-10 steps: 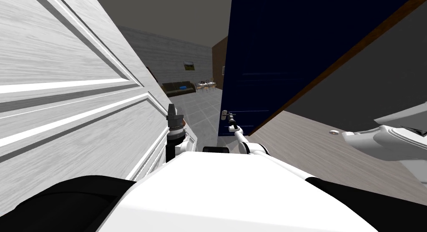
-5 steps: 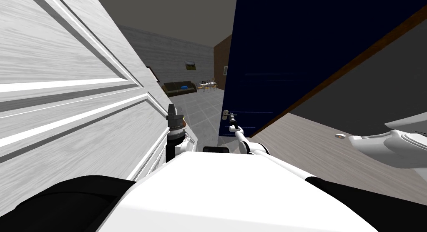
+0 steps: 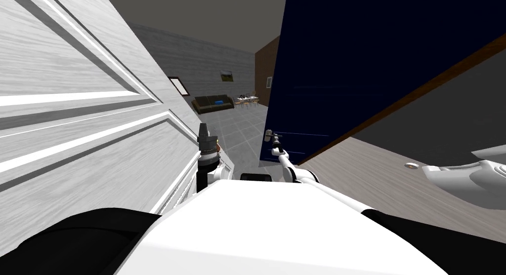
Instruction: Push the door open
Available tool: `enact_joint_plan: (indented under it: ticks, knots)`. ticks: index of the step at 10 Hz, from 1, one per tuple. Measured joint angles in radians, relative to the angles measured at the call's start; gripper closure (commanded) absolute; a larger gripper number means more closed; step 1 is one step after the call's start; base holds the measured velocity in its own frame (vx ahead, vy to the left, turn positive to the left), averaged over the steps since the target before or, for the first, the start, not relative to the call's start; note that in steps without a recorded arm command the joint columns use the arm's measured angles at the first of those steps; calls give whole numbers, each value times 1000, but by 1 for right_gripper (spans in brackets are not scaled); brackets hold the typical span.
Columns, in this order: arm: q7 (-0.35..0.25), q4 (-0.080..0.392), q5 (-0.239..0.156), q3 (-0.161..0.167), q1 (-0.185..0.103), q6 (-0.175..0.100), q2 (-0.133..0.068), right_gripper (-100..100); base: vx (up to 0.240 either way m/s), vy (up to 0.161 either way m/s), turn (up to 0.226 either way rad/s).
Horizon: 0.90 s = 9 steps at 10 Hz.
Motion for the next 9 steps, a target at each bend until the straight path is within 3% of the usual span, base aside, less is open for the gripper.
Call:
enact_joint_plan:
  ticks: [2, 3, 4, 7, 9]
  knots:
    - [39, 36, -35, -22, -15, -22, -2, 100, 72, 7, 30]
    - [57, 1, -47, -26, 1, -8, 6, 100, 49, -1, 12]
    - [68, 1, -54, -30, -1, -7, 7, 100, 23, -9, 6]
    - [106, 46, -85, -51, -23, -34, 8, 100, 62, 2, 30]
    - [158, 36, -121, -75, -22, -32, 24, 100, 93, 3, 30]
